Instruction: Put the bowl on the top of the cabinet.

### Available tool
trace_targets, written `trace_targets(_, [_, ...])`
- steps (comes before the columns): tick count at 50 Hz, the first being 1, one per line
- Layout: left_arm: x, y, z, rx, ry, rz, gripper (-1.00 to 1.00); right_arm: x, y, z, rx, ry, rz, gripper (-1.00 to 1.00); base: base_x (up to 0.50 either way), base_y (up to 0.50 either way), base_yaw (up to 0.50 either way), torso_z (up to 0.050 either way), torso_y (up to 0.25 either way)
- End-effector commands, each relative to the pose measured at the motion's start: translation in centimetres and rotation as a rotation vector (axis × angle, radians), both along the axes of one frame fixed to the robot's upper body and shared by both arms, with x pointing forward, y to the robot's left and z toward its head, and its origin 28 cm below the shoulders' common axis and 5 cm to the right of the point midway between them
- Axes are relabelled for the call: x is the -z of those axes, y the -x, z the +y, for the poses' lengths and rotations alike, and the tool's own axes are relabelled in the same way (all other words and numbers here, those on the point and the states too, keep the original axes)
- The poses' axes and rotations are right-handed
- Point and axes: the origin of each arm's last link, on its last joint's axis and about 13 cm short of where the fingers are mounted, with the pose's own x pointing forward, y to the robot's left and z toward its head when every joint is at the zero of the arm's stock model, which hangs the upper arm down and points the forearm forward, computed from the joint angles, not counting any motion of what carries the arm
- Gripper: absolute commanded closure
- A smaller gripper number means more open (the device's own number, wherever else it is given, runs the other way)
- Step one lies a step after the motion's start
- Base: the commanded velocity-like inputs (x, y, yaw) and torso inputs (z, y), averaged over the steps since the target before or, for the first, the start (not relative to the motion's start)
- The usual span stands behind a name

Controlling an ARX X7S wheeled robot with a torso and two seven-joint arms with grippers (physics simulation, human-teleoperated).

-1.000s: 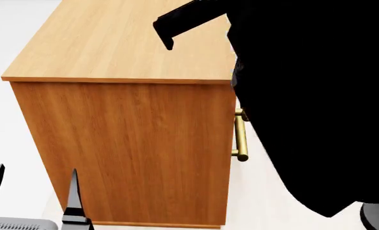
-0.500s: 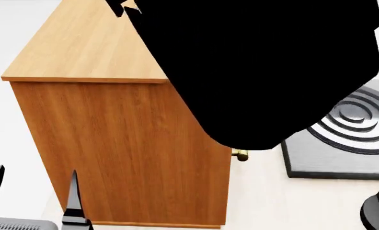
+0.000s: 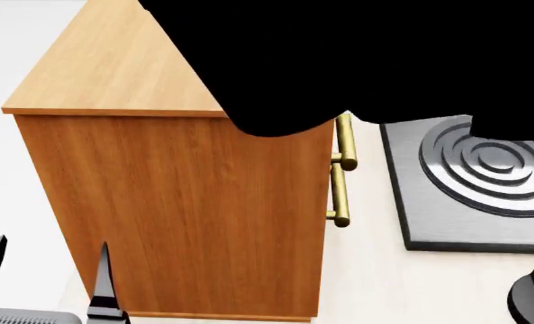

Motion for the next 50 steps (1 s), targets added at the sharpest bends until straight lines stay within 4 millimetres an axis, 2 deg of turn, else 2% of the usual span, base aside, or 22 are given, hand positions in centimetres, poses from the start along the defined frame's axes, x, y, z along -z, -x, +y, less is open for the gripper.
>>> trace_targets(1, [0.2,0.0,0.1,-0.002,0.004,0.005,-1.0,2.0,-0.9,1.7,-0.046,0.039,0.008,1.0,0.0,0.0,0.0,0.0,0.0])
trace_targets(17, [0.3,0.1,0.2,-0.003,0.006,0.006,-1.0,3.1,0.3,3.6,-0.134,0.063,-0.011,1.0,0.0,0.0,0.0,0.0,0.001])
trace_targets(31, [0.6,0.0,0.4,-0.01,0.011,0.011,-1.0,3.9,-0.4,4.0,-0.159,0.053,0.007,1.0,0.0,0.0,0.0,0.0,0.0])
trace_targets(50, [0.9,-0.1,0.5,-0.014,0.016,0.019,-1.0,6.5,-1.5,4.9,-0.166,0.07,0.057,1.0,0.0,0.0,0.0,0.0,0.001])
